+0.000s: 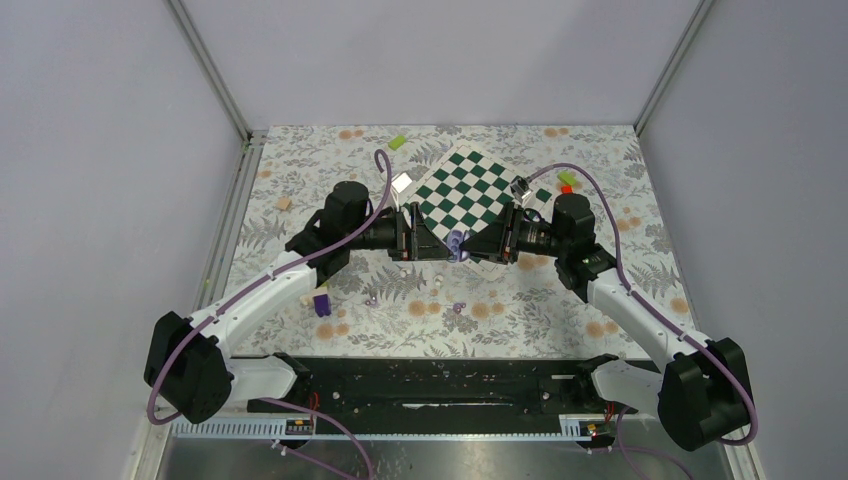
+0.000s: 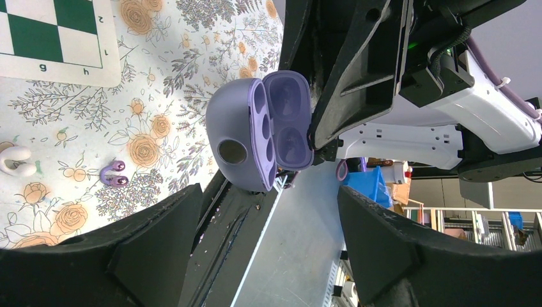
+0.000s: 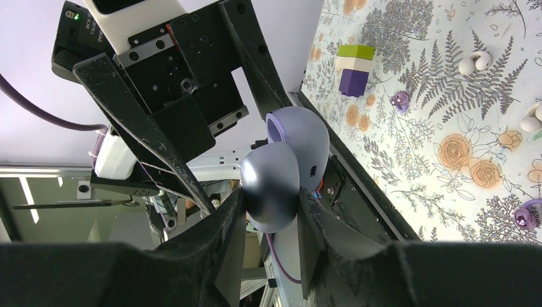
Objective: Insert the wireless bluetooth earbuds into the charging case
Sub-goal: Pass from the right arm to the left
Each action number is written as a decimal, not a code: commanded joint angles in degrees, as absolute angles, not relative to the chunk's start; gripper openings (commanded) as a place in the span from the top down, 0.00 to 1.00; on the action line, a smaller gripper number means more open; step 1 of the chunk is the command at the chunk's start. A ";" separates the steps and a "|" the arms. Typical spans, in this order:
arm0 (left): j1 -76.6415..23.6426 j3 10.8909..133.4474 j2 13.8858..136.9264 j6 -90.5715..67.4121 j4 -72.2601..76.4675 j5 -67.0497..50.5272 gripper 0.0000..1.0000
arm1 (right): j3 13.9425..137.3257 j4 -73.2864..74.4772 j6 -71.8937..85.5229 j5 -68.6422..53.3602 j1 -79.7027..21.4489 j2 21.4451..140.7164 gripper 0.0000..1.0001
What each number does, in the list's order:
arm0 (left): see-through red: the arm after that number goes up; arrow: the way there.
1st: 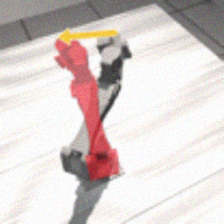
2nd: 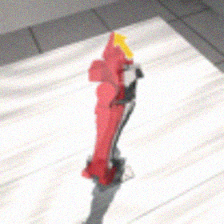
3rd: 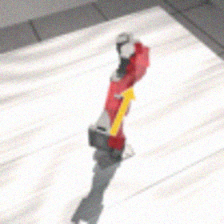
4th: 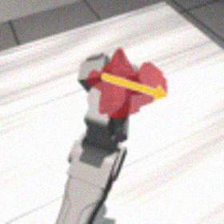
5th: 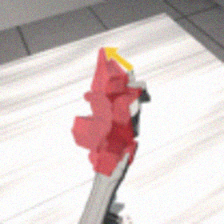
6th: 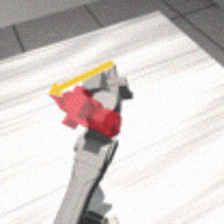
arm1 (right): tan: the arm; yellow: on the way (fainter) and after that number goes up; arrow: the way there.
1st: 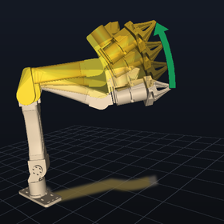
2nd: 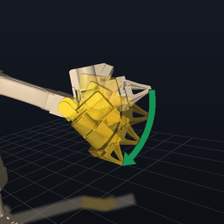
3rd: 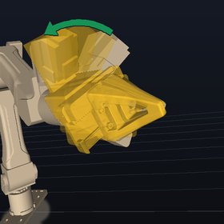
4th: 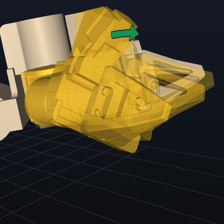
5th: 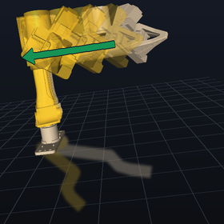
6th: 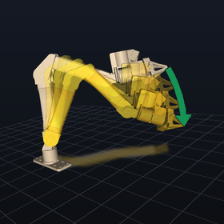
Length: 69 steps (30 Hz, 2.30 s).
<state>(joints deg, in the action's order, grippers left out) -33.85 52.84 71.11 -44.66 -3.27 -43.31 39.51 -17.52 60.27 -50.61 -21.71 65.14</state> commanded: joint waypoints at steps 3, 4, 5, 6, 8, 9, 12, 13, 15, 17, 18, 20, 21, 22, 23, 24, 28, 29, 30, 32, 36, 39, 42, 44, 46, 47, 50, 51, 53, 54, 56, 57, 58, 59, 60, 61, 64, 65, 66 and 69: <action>-34.10 52.47 70.76 -44.47 -0.87 -43.51 0.22 | 40.00 -20.24 60.65 -52.39 -22.15 64.43 1.00; -34.10 52.47 70.78 -44.47 -0.86 -43.47 0.23 | 39.98 -20.32 60.72 -52.37 -22.15 64.38 1.00; -34.10 52.47 70.77 -44.47 -0.84 -43.44 0.23 | 39.97 -20.30 60.78 -52.32 -22.15 64.39 1.00; -34.10 52.43 70.75 -44.52 -0.87 -43.48 0.24 | 39.91 -20.34 60.75 -52.30 -22.15 64.45 1.00; -34.08 52.38 70.64 -44.56 -0.81 -43.45 0.25 | 39.74 -20.49 60.80 -52.29 -22.14 64.55 1.00; -34.09 52.31 70.58 -44.48 -0.85 -43.42 0.25 | 39.73 -20.71 60.92 -52.40 -22.15 64.52 1.00; -34.10 52.19 70.47 -44.47 -0.88 -43.27 0.27 | 39.61 -21.09 61.30 -52.50 -22.15 64.40 1.00; -34.10 52.20 70.53 -44.54 -0.88 -43.29 0.28 | 39.69 -21.12 61.39 -52.47 -22.15 64.27 1.00; -34.10 52.25 70.72 -44.63 -0.88 -43.25 0.30 | 39.83 -21.02 61.33 -52.62 -22.15 64.19 1.00; -34.10 52.32 70.77 -44.73 -0.85 -43.17 0.30 | 39.96 -21.06 61.42 -52.77 -22.15 64.21 1.00; -34.10 52.34 70.77 -44.74 -0.87 -43.16 0.30 | 39.95 -21.06 61.45 -52.86 -22.15 64.17 1.00; -34.10 52.48 70.78 -44.69 -0.88 -43.11 0.30 | 40.08 -21.22 61.46 -53.27 -22.23 64.23 1.00; -34.10 52.55 70.78 -44.71 -0.86 -42.97 0.30 | 40.17 -21.26 61.52 -53.41 -22.23 64.19 1.00; -34.10 52.56 70.82 -44.73 -0.88 -42.90 0.30 | 40.23 -21.37 61.54 -53.50 -22.31 64.10 1.00; -34.10 52.56 70.84 -44.80 -0.87 -42.76 0.30 | 40.26 -21.47 61.61 -53.63 -22.39 64.10 1.00; -34.10 52.50 70.88 -44.79 -0.88 -42.70 0.30 | 40.41 -21.65 61.61 -53.90 -22.54 64.12 1.00; -34.10 52.71 71.26 -45.04 -0.74 -42.49 0.30 | 40.92 -22.16 61.82 -54.85 -23.23 64.06 1.00; -34.10 52.80 71.32 -45.08 -0.63 -42.48 0.30 | 40.98 -22.15 61.84 -55.03 -23.39 64.00 1.00; -34.10 52.89 71.30 -45.13 -0.62 -42.59 0.30 | 41.10 -22.15 61.82 -55.22 -23.60 64.11 1.00; -34.04 53.07 71.51 -45.18 -0.61 -42.56 0.30 | 41.18 -22.16 61.83 -55.20 -24.04 64.16 1.00; -34.28 53.26 71.69 -45.26 -0.54 -42.55 0.31 | 41.21 -22.52 61.92 -55.06 -24.91 64.67 1.00; -34.35 53.24 71.81 -45.32 -0.62 -42.57 0.32 | 41.55 -22.74 62.01 -55.02 -25.49 65.10 1.00; -34.37 53.26 71.96 -45.43 -0.62 -42.54 0.35 | 41.91 -22.65 61.88 -55.02 -25.58 65.29 1.00; -34.36 53.30 71.90 -45.44 -0.60 -42.56 0.36 | 42.01 -22.67 61.92 -55.10 -25.62 65.45 1.00; -34.37 53.41 71.93 -45.42 -0.61 -42.48 0.39 | 42.02 -22.61 61.80 -55.02 -25.67 65.56 1.00; -34.37 53.43 71.92 -45.44 -0.60 -42.47 0.41 | 42.01 -22.52 61.74 -55.02 -25.67 65.57 1.00; -34.38 53.36 71.92 -45.53 -0.59 -42.29 0.46 | 41.76 -22.13 61.41 -54.77 -25.68 65.68 1.00; -34.44 53.35 71.86 -45.53 -0.60 -42.30 0.48 | 41.63 -21.99 61.40 -54.69 -25.67 65.73 1.00; -34.42 53.26 71.73 -45.53 -0.59 -42.25 0.54 | 41.43 -21.98 61.29 -54.61 -25.66 65.78 1.00; -34.44 53.13 71.72 -45.53 -0.61 -42.22 0.56 | 41.38 -21.91 61.22 -54.54 -25.66 65.87 1.00; -34.38 53.17 71.72 -45.53 -0.61 -42.13 0.60 | 41.40 -21.72 61.09 -54.49 -25.66 65.92 1.00; -34.33 53.17 71.72 -45.53 -0.62 -42.10 0.62 | 41.47 -21.60 61.08 -54.48 -25.66 65.94 1.00; -34.41 53.15 71.77 -45.51 -0.60 -42.07 0.63 | 41.57 -21.53 61.08 -54.51 -25.66 66.04 0.97; -34.33 53.15 71.70 -45.52 -0.60 -42.12 0.64 | 41.57 -21.35 61.03 -54.57 -25.66 66.02 0.92; -34.36 53.09 71.72 -45.53 -0.59 -42.12 0.66 | 41.65 -21.11 60.86 -54.62 -25.66 66.10 0.83; -34.39 53.09 71.71 -45.53 -0.56 -42.10 0.67 | 41.78 -20.78 60.64 -54.59 -25.66 66.14 0.75; -34.35 53.00 71.55 -45.53 -0.54 -41.93 0.68 | 41.88 -19.54 59.90 -54.42 -25.66 66.27 0.48; -34.35 53.00 71.54 -45.53 -0.58 -41.97 0.68 | 41.84 -19.25 59.64 -54.39 -25.69 66.37 0.42; -34.37 53.00 71.54 -45.53 -0.61 -42.06 0.68 | 41.79 -19.02 59.52 -54.33 -25.67 66.40 0.37; -34.37 53.01 71.30 -45.30 -0.68 -42.08 0.68 | 41.37 -19.06 59.43 -54.57 -25.69 66.47 0.28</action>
<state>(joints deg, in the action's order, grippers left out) -34.22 52.36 71.85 -45.65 -3.29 -42.39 39.59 -18.65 60.49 -53.56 -25.15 66.17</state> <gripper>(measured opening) 0.377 0.688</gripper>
